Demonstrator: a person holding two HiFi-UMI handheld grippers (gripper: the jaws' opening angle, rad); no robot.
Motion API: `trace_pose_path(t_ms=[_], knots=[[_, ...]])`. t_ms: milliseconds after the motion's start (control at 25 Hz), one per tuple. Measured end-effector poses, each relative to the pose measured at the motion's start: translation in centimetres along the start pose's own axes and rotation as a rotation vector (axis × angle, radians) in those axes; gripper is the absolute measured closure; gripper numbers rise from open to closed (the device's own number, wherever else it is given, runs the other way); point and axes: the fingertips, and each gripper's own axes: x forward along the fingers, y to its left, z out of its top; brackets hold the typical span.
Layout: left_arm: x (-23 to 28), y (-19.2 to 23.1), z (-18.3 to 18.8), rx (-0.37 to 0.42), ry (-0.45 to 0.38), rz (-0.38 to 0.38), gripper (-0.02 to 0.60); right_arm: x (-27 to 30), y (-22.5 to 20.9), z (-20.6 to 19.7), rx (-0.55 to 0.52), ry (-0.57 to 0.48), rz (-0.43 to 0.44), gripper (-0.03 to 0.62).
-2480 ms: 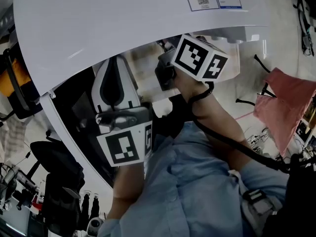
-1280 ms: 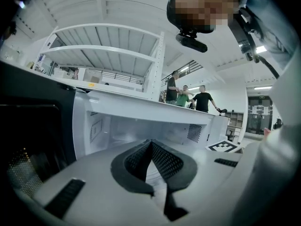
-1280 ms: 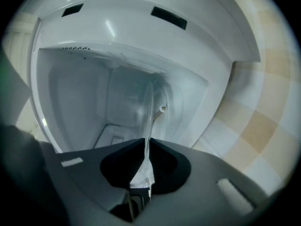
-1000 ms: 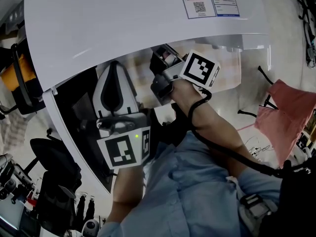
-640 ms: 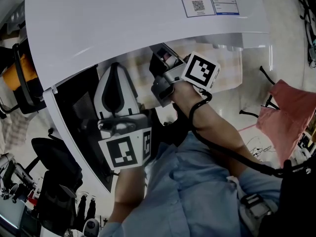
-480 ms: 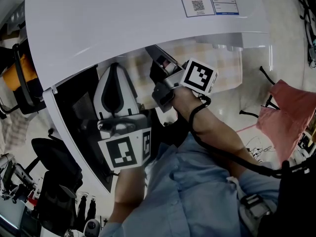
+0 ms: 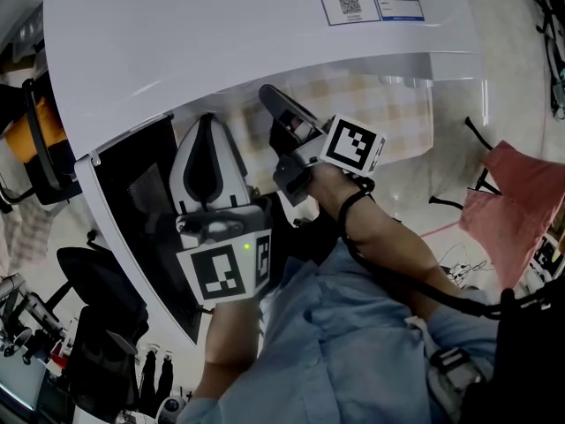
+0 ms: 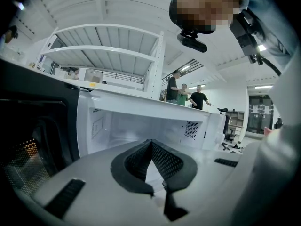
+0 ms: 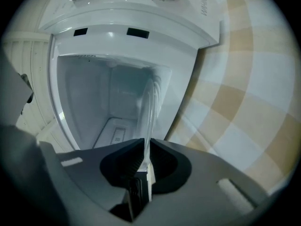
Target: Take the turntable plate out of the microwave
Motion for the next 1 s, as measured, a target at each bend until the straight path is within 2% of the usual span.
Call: trace_pose_path(t_ms=[80,280,520,640,880,1000], knots=[[-0.1,-0.2,0.0,0.0,-0.001,-0.004,0.575,0.0,-0.2,-0.2,-0.007,0.003,-0.006,0.55],[-0.3,-0.5,0.6,-0.018,-0.011,-0.03,0.575,0.0,0.6,0.0,-0.041,0.004,0.016,0.479],[-0.2,-0.9,0.2,-0.032,-0.053,-0.072,0.575,0.3,1.3,-0.5,-0.08,0.029,0.048,0.456],[-0.7,-1.3,0.3,-0.001,-0.103,-0.055,0.575,-0.8,0.2,-1.0,-0.056,0.027,0.027,0.444],[-2.1,-2.9,0.5,0.07,-0.174,-0.013,0.575,-2.1,-1.2,-0.6,-0.003,-0.002,0.079,0.444],[-2.8,-2.9,0.0,0.056,-0.181,0.013,0.575,-2.1,-1.7,-0.5,0.01,-0.014,0.088,0.444]])
